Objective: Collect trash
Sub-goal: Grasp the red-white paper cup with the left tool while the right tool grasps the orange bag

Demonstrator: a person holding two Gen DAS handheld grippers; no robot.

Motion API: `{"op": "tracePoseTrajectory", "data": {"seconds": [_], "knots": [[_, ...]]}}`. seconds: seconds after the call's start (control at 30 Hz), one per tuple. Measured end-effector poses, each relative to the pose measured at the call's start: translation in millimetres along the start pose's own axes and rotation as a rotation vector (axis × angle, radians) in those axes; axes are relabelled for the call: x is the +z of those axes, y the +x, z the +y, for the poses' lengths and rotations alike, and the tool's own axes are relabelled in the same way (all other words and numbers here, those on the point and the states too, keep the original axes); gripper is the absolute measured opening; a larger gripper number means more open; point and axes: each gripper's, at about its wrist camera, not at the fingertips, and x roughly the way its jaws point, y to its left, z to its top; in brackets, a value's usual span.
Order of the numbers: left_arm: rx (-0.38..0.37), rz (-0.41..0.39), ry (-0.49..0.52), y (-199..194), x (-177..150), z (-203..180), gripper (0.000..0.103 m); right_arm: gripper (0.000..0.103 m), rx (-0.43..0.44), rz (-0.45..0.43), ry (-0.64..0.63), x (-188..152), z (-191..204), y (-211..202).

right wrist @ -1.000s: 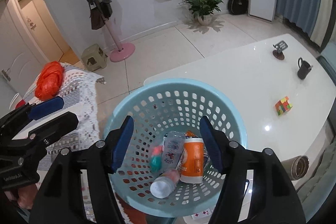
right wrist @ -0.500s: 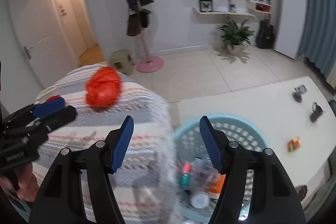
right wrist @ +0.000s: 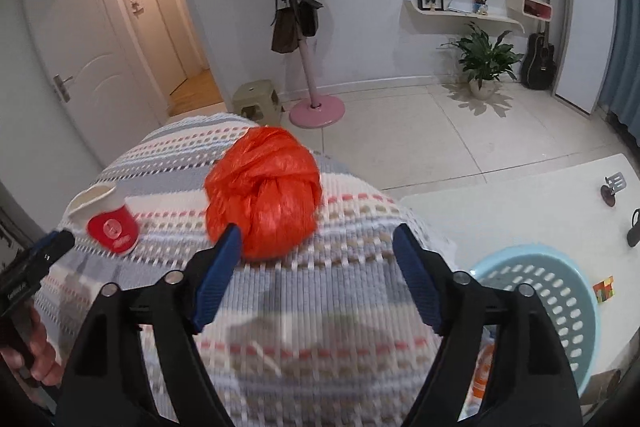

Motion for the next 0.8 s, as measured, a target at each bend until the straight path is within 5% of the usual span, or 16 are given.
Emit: {"op": "tracePoseTrajectory", "data": {"seconds": [0.47,0.63,0.8], "knots": [[-0.087,0.038,0.054,51.8,16.8,2.1,0.073,0.081,-0.003,0.04,0.014,18.1,14.9,65.8],[-0.102,0.044,0.074,54.9,16.0,-7.7,0.055,0.081,-0.008,0.074,-0.03,18.9,25.2,75.8],[-0.089,0.024,0.119,50.6,10.4,-14.8,0.045,0.06,0.006,0.084,-0.076,16.2,36.8,78.9]]}}
